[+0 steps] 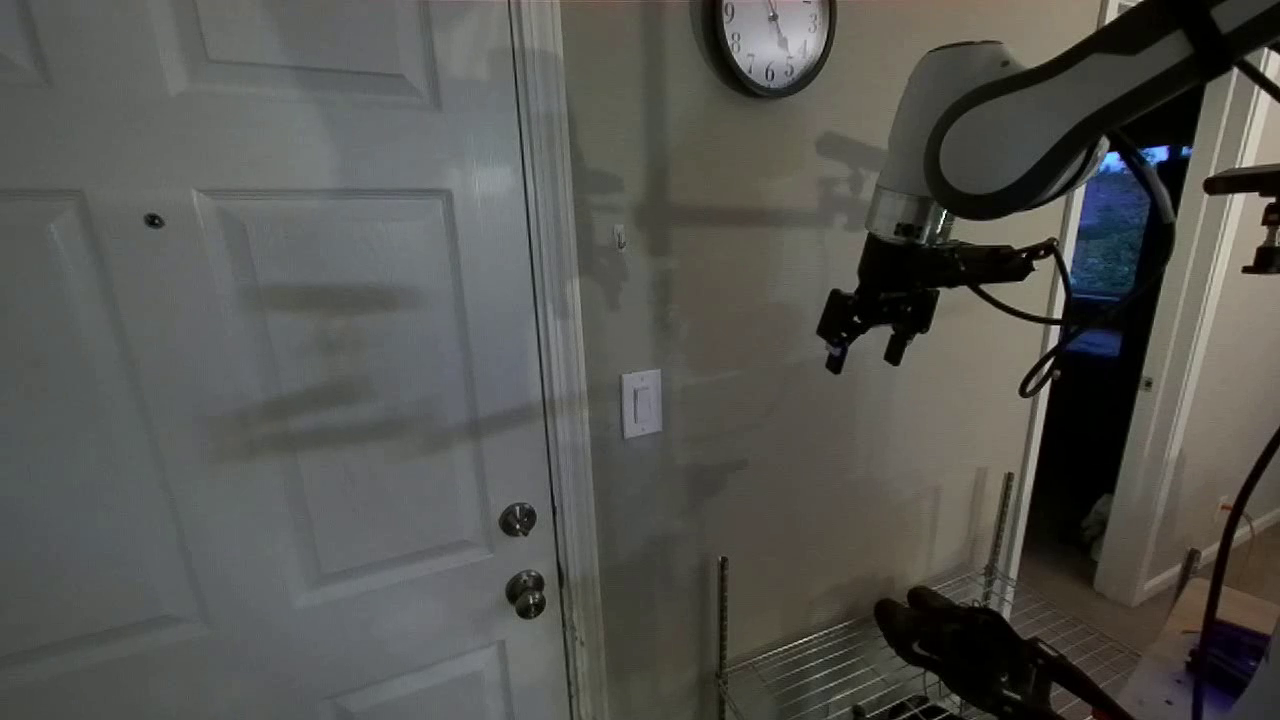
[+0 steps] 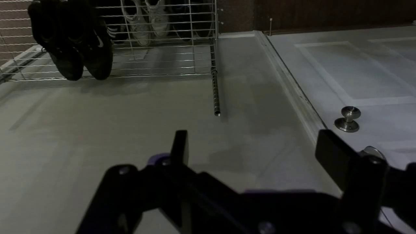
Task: Turn on the light
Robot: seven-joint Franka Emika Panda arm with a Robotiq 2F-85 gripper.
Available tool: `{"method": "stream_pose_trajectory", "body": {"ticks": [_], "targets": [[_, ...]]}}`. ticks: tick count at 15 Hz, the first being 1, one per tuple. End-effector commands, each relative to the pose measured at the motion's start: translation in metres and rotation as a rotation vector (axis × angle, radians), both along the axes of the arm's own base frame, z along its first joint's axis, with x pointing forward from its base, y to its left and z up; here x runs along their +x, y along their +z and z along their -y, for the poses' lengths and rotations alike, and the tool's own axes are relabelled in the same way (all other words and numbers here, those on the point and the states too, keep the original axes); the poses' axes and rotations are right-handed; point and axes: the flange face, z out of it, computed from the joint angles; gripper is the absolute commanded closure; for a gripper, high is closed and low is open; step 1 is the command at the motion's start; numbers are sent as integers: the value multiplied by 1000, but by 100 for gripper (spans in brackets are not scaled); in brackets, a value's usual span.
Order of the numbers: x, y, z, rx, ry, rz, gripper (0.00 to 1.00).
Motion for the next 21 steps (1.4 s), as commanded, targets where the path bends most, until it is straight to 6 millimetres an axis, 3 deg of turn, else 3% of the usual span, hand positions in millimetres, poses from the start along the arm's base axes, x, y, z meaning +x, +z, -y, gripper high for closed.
{"method": "stream_pose_trajectory", "body": {"ticks": [1,4,20,21], "targets": [[6,-8,-1,-2,-10,-11,0],[18,-19,-6,10,1,18,0],[155,-69,-66,130,112,264,0],[139,-64,-57,115,110,248,0]]}}
